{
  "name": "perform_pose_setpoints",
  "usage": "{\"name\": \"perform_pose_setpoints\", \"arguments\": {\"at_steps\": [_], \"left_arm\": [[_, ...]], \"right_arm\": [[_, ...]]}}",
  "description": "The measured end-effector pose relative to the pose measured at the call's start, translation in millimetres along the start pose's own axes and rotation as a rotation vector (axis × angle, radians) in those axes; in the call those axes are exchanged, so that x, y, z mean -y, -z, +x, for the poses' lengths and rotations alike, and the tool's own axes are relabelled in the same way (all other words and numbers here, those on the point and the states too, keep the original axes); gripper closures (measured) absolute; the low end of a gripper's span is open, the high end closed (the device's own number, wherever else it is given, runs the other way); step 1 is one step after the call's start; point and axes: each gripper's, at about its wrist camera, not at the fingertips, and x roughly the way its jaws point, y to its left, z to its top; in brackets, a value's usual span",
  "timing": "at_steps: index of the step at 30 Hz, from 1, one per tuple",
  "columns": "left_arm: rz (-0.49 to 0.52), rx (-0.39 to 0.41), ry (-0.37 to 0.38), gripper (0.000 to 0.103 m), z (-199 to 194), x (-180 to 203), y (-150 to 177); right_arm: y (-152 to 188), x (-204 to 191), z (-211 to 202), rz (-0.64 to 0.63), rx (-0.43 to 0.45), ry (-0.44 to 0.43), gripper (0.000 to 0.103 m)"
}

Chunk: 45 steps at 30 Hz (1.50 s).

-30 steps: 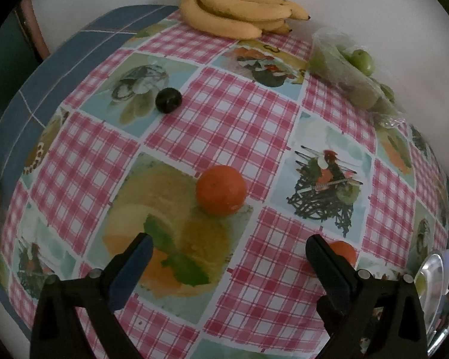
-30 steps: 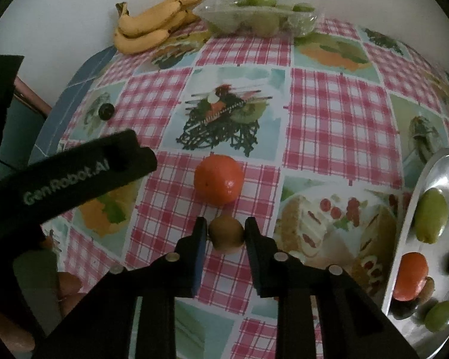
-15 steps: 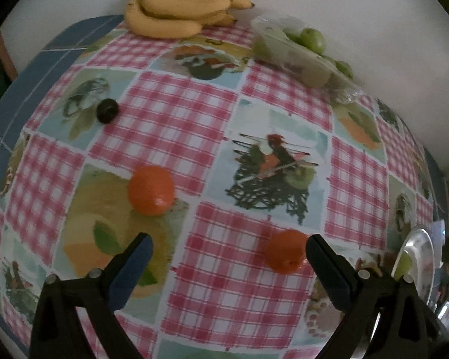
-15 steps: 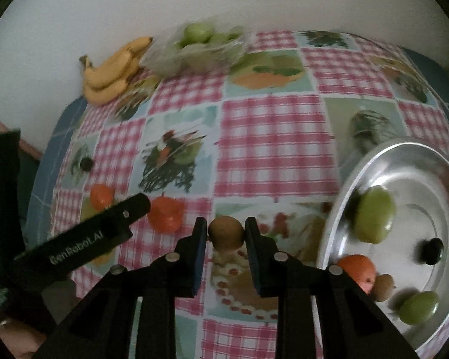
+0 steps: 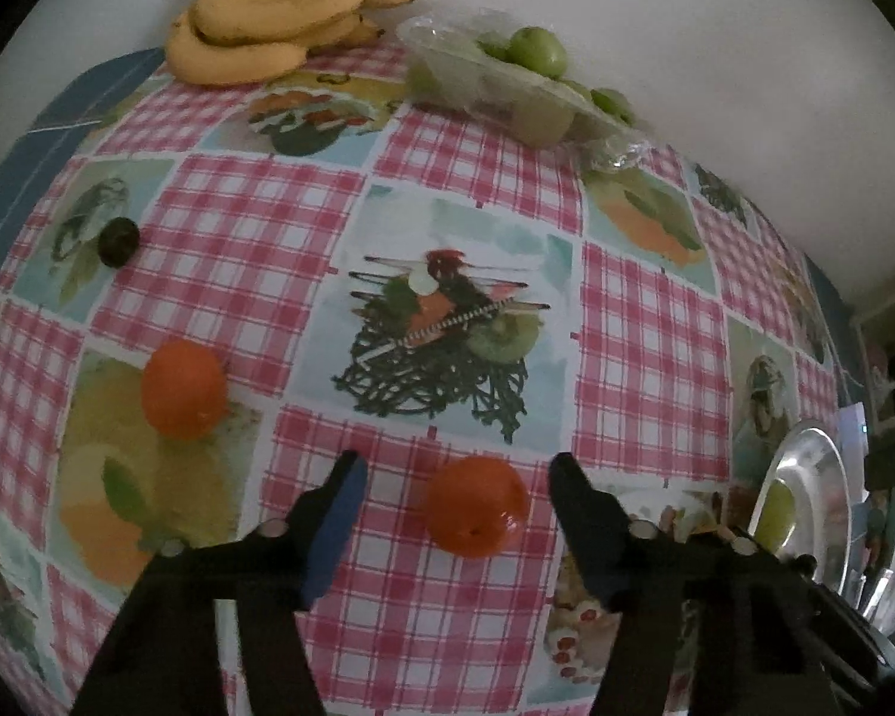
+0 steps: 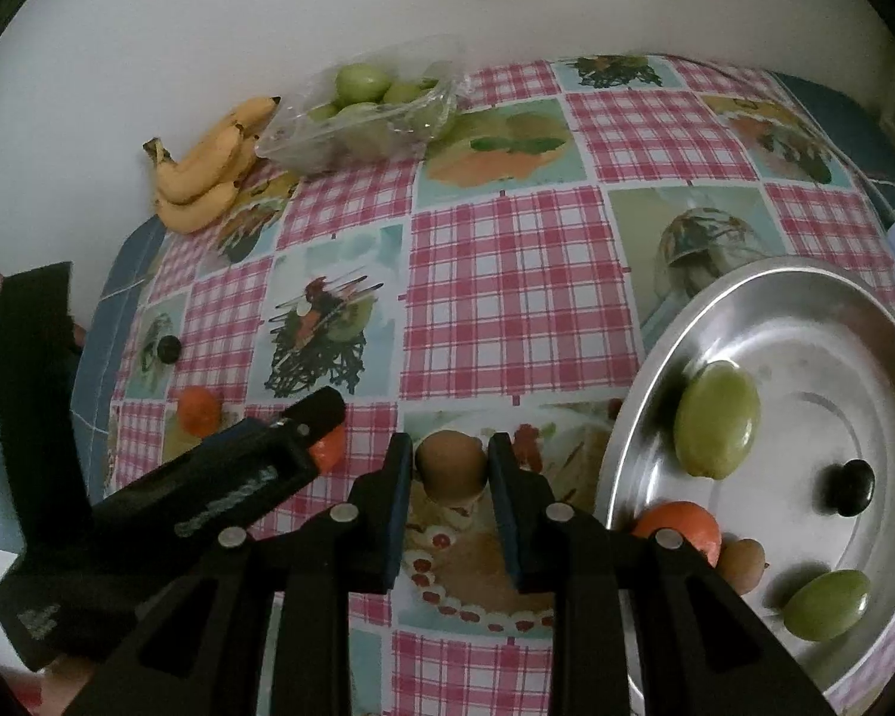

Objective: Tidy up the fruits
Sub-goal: 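Grasp an orange with the left gripper while the right gripper holds the kiwi, then carry the orange and kiwi over the steel bowl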

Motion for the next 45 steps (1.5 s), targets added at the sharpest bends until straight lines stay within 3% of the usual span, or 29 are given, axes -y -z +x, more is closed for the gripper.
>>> {"name": "perform_pose_setpoints", "arguments": {"at_steps": [8, 11, 32, 45], "left_arm": [[-0.043, -0.012, 0.04, 0.054, 2.1, -8.4, 1.7], [-0.037, -0.014, 0.06, 0.064, 1.1, -6.9, 2.0], [0.037, 0.112, 0.102, 0.066, -60.7, 21.3, -8.5], [0.192, 0.103, 0.101, 0.066, -67.8, 81.5, 9.4]], "right_arm": [[-0.2, 0.6, -2.4, 0.001, 0.003, -0.008, 0.076], [-0.6, 0.6, -3.1, 0.003, 0.004, -0.009, 0.076], [-5.3, 2.7, -34.4, 0.012, 0.065, 0.021, 0.076], [-6.7, 85.1, -60.8, 0.212, 0.097, 0.125, 0.076]]}}
